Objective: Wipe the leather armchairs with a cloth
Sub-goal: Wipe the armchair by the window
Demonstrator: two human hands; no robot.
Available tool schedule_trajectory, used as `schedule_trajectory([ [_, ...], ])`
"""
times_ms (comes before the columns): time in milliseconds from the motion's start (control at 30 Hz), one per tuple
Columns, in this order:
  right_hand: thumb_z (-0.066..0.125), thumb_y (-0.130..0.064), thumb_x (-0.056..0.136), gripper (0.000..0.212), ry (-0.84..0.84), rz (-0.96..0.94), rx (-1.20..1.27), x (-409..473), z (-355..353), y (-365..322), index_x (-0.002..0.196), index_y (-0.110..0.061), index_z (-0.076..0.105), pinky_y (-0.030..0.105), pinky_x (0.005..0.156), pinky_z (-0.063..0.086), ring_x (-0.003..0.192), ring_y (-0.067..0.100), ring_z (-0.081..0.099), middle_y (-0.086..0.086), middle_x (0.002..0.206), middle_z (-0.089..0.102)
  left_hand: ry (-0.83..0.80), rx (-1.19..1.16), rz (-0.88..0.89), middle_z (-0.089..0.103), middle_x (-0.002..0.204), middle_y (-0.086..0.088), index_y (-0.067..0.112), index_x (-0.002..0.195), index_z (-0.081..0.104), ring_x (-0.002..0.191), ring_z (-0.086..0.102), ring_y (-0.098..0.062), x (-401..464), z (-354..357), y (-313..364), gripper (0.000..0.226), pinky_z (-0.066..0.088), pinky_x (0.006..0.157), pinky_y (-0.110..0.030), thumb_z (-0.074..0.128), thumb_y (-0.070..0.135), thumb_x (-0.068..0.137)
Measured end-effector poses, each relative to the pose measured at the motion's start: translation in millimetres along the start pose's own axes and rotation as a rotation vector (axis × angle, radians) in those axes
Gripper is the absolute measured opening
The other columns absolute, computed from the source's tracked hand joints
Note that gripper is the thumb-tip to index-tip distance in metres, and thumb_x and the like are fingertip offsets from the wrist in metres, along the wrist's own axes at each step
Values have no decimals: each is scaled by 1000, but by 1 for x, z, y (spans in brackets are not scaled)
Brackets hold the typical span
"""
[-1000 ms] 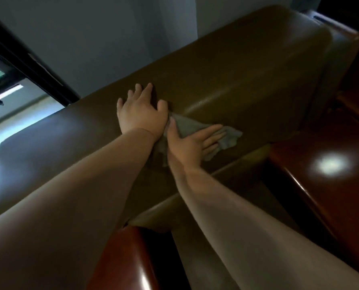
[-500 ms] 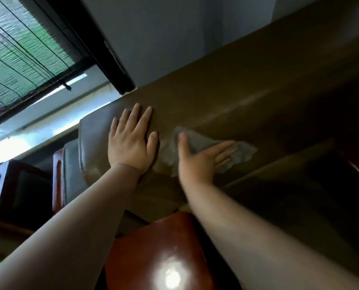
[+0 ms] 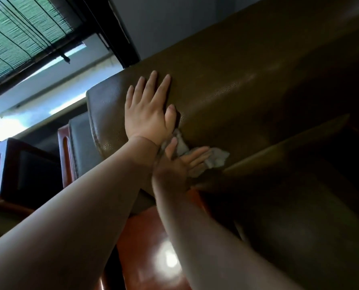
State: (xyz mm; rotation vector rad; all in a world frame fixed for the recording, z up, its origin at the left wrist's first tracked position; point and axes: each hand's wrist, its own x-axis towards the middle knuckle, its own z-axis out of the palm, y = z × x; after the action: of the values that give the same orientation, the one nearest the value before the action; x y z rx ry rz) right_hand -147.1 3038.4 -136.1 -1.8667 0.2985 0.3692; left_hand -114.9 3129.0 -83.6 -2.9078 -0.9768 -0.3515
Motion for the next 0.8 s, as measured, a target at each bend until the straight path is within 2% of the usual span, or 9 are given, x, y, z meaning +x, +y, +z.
schedule_trajectory([
  [33,43,-60,101,90,-9,6,-29,-23,10,7,157,8,26,47,123,22,150,48,32,28,166,21,4,-14,5,25,174,-4,32,166,29,161,19,-31,-1,0,0,72,11,131,-50,27,51,97],
  [67,49,-57,102,90,-39,48,-34,-35,17,11,157,9,23,48,123,20,150,49,31,28,166,19,8,-23,10,25,174,-4,32,166,29,161,19,-31,0,0,1,71,10,131,-50,27,50,97],
  [133,57,-59,98,102,-145,150,-35,-24,25,17,161,2,5,44,125,9,156,46,17,23,170,1,11,-31,12,25,174,-3,33,166,29,162,18,-31,0,0,2,71,10,132,-50,27,49,97],
  [233,38,-84,86,118,-133,238,-61,47,7,26,164,-12,-14,47,127,3,159,39,1,11,173,-16,37,-36,7,26,174,-3,33,166,30,161,19,-30,-1,2,2,69,10,132,-50,29,49,98],
  [367,33,-61,105,87,-6,297,101,117,-16,31,164,-19,-17,52,129,0,159,34,-10,2,172,-20,74,-4,18,28,173,-3,34,166,30,161,21,-30,-2,5,1,70,12,131,-50,29,60,101],
  [467,40,-51,106,87,-84,191,-40,70,-2,43,164,-16,-14,47,128,0,160,33,-6,4,173,-19,86,9,24,30,172,-3,33,165,32,160,23,-31,-1,6,4,72,13,131,-50,30,64,101],
  [600,41,-58,104,88,-207,222,-92,39,2,60,164,-22,-13,44,126,2,160,27,-3,0,172,-21,106,22,25,31,172,-4,32,165,33,159,25,-32,-2,6,4,72,14,130,-50,35,63,100],
  [733,32,-50,110,78,-46,212,-20,112,-36,32,165,-11,-7,35,124,2,160,28,2,10,174,-9,115,27,23,32,171,-5,31,165,33,158,26,-32,-2,8,5,72,15,130,-49,37,62,99],
  [800,33,-46,111,74,91,116,60,153,-62,-3,166,-10,-3,32,122,1,160,29,6,11,174,-3,128,24,20,33,171,-5,31,165,34,158,27,-33,-3,9,5,72,15,130,-49,38,61,99],
])
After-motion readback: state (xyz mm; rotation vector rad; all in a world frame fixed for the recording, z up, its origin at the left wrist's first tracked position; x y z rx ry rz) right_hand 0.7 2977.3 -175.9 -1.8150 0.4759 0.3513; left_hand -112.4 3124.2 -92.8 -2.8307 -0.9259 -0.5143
